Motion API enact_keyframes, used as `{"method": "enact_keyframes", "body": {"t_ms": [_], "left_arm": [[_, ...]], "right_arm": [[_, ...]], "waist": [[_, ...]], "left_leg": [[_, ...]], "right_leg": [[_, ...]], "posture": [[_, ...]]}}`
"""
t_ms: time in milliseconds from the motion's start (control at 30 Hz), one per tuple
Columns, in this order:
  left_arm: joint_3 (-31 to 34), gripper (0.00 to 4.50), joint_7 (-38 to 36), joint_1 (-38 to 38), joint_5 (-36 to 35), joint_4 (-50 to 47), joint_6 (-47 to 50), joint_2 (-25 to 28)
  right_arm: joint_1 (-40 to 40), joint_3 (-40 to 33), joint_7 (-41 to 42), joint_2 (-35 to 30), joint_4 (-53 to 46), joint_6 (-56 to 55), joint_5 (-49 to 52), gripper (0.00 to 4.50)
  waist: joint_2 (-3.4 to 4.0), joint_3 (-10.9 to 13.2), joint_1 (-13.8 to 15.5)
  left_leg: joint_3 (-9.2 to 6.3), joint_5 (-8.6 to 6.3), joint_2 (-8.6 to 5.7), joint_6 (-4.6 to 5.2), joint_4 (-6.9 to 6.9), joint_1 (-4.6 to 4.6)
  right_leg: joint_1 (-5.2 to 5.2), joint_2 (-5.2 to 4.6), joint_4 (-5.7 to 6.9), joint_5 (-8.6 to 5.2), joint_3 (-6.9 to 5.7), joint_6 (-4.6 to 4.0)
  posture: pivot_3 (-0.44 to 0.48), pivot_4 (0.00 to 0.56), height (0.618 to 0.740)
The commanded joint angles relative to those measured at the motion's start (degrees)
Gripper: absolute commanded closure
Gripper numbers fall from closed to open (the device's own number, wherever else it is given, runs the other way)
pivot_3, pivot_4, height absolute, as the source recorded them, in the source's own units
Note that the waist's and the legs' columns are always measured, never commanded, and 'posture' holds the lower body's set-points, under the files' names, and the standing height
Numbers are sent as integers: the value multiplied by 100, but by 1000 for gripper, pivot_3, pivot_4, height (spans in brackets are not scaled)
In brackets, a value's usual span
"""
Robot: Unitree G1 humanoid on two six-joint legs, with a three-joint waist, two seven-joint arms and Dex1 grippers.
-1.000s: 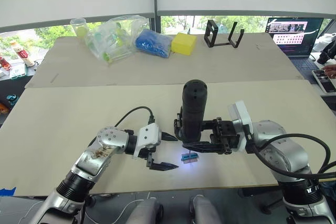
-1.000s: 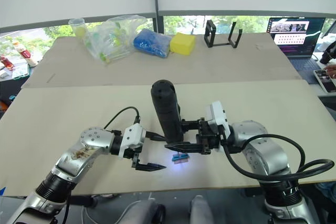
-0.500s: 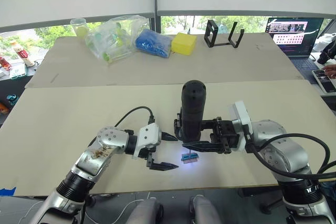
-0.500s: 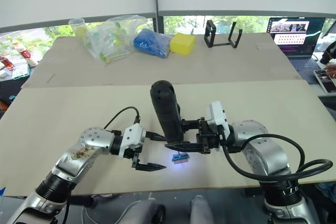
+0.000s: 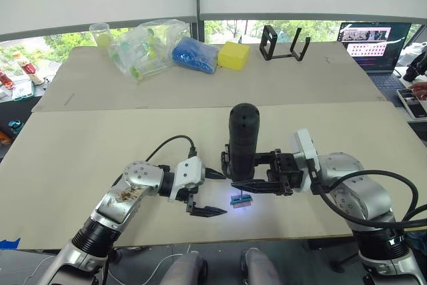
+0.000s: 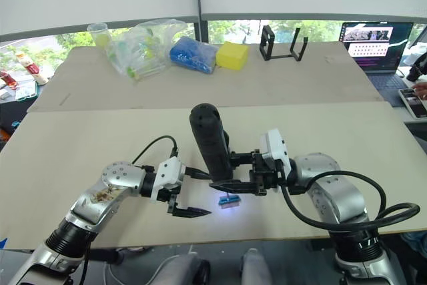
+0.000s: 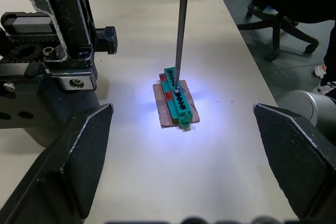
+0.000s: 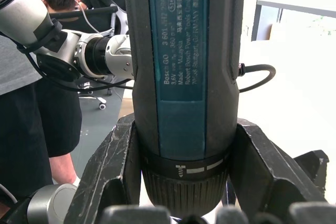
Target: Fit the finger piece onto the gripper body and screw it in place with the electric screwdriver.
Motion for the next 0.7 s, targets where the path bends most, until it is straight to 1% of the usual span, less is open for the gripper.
{"method": "enact_keyframes", "body": {"t_ms": [33,700], "left_arm": [[30,0,-9,-40,-19,-111,-119,-13],[21,0,-11,-27,-9,-77,-184,-5]], "right_arm": [[-113,-63,6,30,-227,-31,219,2576],[-11,-24,55,32,-217,-161,145,2576]], "waist": [[0,0,0],[0,0,0]], "left_leg": [[0,0,0,0,0,0],[0,0,0,0,0,0]], "right_leg": [[0,0,0,0,0,0],[0,0,0,0,0,0]], "posture": [[0,150,737],[0,150,737]]}}
